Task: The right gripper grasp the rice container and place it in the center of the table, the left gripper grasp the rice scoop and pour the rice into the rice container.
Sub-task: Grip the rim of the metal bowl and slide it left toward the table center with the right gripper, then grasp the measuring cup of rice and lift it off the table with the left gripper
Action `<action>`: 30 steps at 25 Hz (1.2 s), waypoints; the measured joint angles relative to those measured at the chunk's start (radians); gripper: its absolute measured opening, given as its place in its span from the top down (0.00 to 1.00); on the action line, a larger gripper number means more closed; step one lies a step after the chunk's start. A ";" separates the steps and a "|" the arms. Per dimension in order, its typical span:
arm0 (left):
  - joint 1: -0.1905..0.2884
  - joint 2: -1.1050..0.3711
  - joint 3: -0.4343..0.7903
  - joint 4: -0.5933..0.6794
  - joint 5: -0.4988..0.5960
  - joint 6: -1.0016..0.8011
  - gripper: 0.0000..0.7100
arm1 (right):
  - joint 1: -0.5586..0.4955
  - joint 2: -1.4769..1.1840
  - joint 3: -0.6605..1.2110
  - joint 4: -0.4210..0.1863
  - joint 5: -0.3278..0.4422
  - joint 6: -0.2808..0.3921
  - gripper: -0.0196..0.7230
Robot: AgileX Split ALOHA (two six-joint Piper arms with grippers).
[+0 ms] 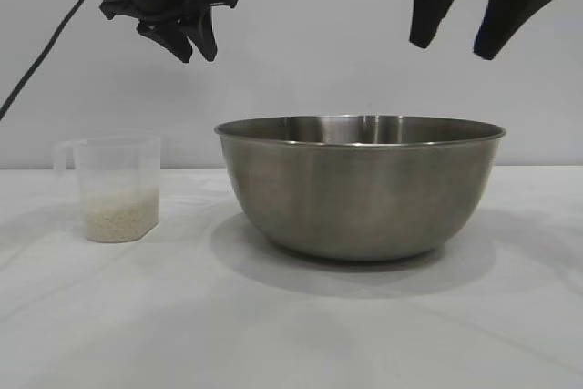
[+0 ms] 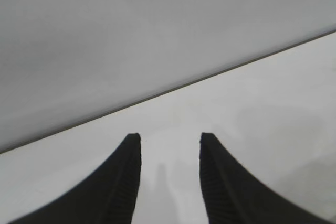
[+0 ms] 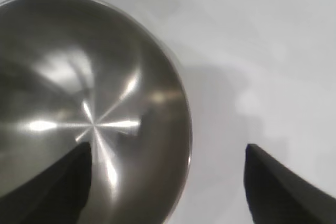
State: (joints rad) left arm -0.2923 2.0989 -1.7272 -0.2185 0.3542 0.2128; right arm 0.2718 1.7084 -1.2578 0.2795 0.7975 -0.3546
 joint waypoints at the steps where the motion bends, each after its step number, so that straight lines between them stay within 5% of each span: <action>1: 0.000 -0.007 0.000 0.000 0.000 0.000 0.68 | -0.001 -0.052 0.105 0.000 -0.075 0.000 0.29; 4: 0.000 -0.018 0.000 0.000 0.001 0.000 0.68 | -0.002 -0.227 0.362 0.006 -0.320 0.000 0.29; 7: 0.000 -0.022 0.000 0.000 0.004 0.000 0.68 | -0.004 -0.443 0.519 0.009 -0.419 -0.002 0.29; 12: 0.000 -0.022 0.000 0.021 0.015 0.000 0.68 | -0.004 -0.729 0.619 0.010 -0.291 -0.002 0.29; 17: 0.000 -0.022 0.000 0.034 0.028 0.000 0.68 | -0.004 -0.921 0.658 0.018 -0.051 -0.002 0.29; 23: 0.000 -0.024 0.000 0.036 0.030 0.000 0.68 | -0.004 -1.089 0.747 0.023 0.090 0.037 0.29; 26: 0.000 -0.024 0.000 0.037 0.030 0.000 0.68 | -0.004 -1.167 0.781 0.023 0.119 0.041 0.37; 30: 0.000 -0.024 0.000 0.046 0.030 0.000 0.68 | -0.004 -1.266 0.781 0.018 0.138 0.059 0.36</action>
State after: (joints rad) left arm -0.2923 2.0748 -1.7272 -0.1727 0.3841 0.2128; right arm 0.2677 0.4424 -0.4765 0.2979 0.9351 -0.2958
